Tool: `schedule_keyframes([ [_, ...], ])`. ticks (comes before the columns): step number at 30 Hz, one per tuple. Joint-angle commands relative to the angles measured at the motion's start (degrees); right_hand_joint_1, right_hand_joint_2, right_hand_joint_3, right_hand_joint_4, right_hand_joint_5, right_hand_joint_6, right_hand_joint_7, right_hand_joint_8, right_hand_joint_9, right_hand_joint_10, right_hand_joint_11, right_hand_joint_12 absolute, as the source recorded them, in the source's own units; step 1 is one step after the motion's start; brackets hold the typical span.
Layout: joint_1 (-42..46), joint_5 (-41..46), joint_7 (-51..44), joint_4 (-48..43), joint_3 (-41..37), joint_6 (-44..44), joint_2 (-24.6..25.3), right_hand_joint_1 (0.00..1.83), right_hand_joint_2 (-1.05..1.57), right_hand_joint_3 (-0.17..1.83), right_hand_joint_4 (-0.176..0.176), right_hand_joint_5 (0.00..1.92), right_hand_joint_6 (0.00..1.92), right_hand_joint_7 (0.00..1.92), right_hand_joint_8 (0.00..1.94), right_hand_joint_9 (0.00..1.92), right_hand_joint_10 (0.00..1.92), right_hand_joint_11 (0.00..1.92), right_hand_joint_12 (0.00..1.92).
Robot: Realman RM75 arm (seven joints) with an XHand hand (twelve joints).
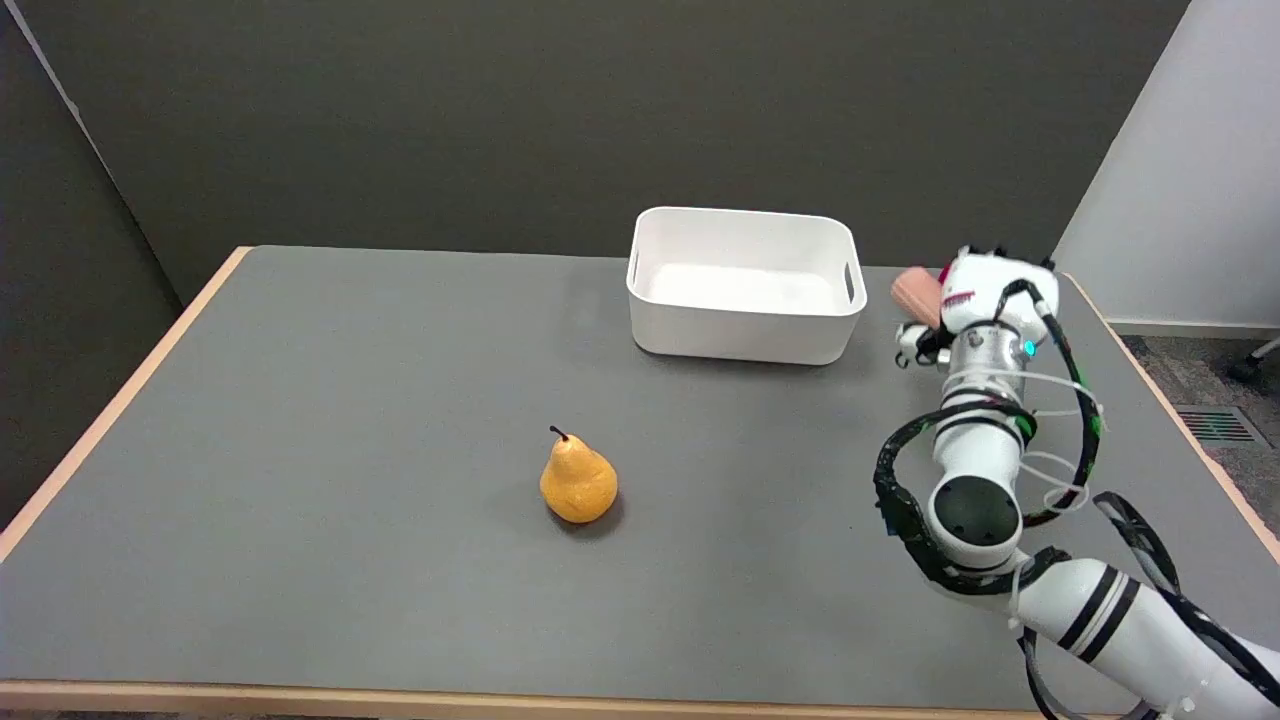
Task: Place the wooden cylinder in the white box.
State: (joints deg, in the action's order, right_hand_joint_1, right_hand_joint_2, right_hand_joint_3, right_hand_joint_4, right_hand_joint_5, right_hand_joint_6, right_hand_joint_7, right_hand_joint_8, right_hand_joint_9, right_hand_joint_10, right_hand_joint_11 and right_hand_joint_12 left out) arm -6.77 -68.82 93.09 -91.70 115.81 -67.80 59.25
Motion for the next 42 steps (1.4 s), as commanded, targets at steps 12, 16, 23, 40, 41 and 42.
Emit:
schedule_keyframes([
  [12,-27.6,1.6,0.9,18.6,8.0,24.7,6.1,0.93,0.90,0.77,0.129,0.75,1.57,0.45,1.94,1.07,1.92,0.79,1.92],
  [16,-32.3,1.6,5.1,29.9,8.5,28.5,10.0,0.92,0.89,0.78,0.137,0.75,1.58,0.43,1.94,1.06,1.92,0.77,1.92],
  [23,-37.3,1.6,11.8,43.4,10.2,32.0,13.3,0.92,0.89,0.79,0.133,0.75,1.60,0.37,1.94,1.04,1.92,0.73,1.92],
  [40,-36.7,0.5,19.1,47.5,10.4,35.9,13.3,0.91,0.93,0.76,0.101,0.71,1.64,0.17,1.94,0.78,1.92,0.28,1.92],
  [41,-36.5,0.5,19.1,47.1,10.3,35.9,13.2,0.91,0.93,0.76,0.100,0.71,1.64,0.17,1.94,0.77,1.92,0.31,1.92],
  [42,-36.3,0.5,19.1,46.7,10.2,35.9,13.1,0.91,0.93,0.77,0.099,0.72,1.64,0.17,1.94,0.77,1.92,0.34,1.92],
])
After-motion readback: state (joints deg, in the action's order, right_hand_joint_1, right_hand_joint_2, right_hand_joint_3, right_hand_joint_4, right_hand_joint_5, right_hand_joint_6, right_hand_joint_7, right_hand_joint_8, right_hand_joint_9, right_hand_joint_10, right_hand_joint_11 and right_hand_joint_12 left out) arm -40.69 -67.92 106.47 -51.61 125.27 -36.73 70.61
